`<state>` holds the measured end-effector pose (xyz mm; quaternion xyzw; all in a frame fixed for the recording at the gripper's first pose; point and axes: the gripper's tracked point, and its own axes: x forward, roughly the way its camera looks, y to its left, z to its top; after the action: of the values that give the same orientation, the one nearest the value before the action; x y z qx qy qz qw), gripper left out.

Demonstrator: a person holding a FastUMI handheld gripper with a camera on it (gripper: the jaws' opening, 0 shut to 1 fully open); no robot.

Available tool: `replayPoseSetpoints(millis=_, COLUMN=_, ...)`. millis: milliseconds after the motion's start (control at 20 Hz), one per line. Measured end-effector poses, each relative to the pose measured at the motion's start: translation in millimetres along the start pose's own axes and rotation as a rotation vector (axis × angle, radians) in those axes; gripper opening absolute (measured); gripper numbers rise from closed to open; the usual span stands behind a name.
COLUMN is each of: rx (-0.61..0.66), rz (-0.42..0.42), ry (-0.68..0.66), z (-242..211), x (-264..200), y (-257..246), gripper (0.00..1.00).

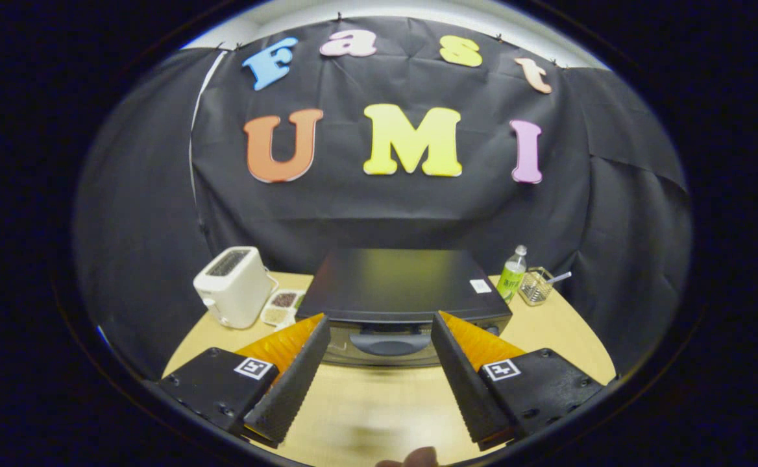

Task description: Open the toaster oven, put the food inside, and close the toaster oven door.

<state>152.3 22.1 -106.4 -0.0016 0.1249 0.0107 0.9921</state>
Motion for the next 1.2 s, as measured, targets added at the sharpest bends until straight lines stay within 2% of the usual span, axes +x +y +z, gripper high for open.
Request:
replayPoseSetpoints(millis=350, rx=0.060, rz=-0.003, ry=-0.165, z=51.1, x=-113.9, y=-9.6, gripper=1.00)
replayPoseSetpoints(millis=700, rx=0.045, rz=-0.052, ry=-0.248, z=39.5, x=-203.6, y=-39.1, gripper=1.00)
replayPoseSetpoints(millis=1000, rx=0.040, rz=-0.040, ry=-0.231, z=2.2, x=-222.1, y=-31.6, gripper=1.00)
replayPoseSetpoints(millis=1200, rx=0.068, rz=-0.047, ry=-0.214, z=-4.2, x=-218.9, y=-38.2, gripper=1.00)
